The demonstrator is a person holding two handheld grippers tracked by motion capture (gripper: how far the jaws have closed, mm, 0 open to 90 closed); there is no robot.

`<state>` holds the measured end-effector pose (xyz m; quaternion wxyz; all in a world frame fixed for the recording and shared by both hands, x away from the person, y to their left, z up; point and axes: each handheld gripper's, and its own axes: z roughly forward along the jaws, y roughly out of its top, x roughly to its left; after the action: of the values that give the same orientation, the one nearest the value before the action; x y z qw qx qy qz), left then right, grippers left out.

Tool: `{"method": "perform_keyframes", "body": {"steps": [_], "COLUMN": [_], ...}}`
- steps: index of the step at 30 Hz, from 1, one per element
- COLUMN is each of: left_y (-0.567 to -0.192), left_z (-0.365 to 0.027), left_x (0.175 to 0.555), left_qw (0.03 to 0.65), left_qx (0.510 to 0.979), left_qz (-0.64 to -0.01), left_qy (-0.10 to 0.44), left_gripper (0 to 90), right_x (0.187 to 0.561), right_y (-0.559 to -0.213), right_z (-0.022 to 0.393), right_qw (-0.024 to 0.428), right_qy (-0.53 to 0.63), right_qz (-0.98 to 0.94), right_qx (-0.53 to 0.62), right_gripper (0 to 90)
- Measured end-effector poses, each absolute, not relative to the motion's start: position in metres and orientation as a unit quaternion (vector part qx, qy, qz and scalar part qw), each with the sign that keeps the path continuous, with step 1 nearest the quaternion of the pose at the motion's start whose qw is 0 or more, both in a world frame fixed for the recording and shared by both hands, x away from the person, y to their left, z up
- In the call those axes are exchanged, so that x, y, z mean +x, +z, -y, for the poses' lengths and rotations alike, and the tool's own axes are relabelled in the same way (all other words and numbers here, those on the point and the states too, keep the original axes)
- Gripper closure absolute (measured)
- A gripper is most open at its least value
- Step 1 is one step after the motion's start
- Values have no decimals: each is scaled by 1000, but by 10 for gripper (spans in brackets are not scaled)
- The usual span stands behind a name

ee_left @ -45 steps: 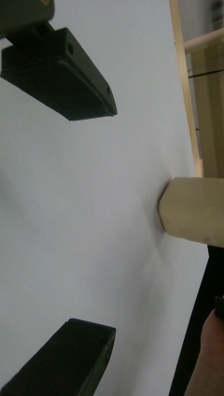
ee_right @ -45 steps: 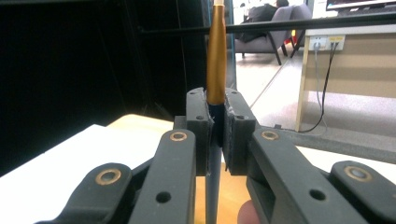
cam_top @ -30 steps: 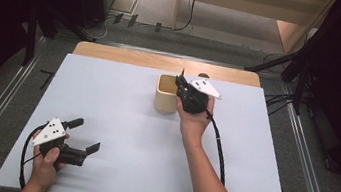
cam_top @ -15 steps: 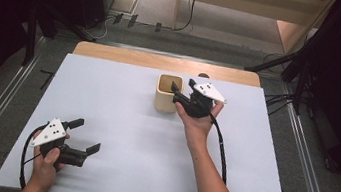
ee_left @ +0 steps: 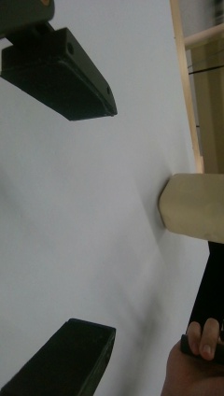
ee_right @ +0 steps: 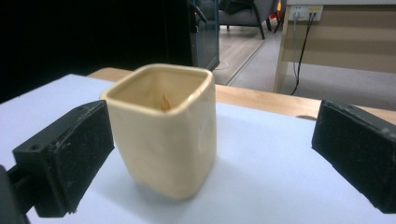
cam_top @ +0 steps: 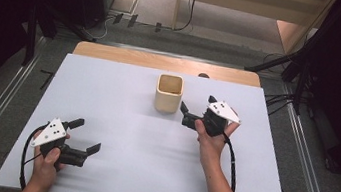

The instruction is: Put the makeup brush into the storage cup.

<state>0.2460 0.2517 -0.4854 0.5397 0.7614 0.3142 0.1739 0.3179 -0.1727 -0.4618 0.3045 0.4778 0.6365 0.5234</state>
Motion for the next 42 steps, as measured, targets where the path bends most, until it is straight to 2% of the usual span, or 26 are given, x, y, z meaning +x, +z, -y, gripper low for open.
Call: {"method": "perform_keyframes", "body": {"steps": [17,29,42], "left_y": [-484,-482,-482], "left_z": [-250,-251,-252], "left_x": [245,243,243], "left_qw": [541,544,544], "left_qx": [761,757,757], "left_qz": [-312,-314,-313], "left_qy": [175,181,182], "left_gripper": [0,0,0], "right_x": [280,261,242], "right_y": [-486,-493,-497], "right_z": [206,222,241], "right_qw": [297,287,296], "right_qy": [511,505,493], "right_qz": [-646,-652,-654], "right_qx": [483,487,491], "right_gripper": [0,0,0]}}
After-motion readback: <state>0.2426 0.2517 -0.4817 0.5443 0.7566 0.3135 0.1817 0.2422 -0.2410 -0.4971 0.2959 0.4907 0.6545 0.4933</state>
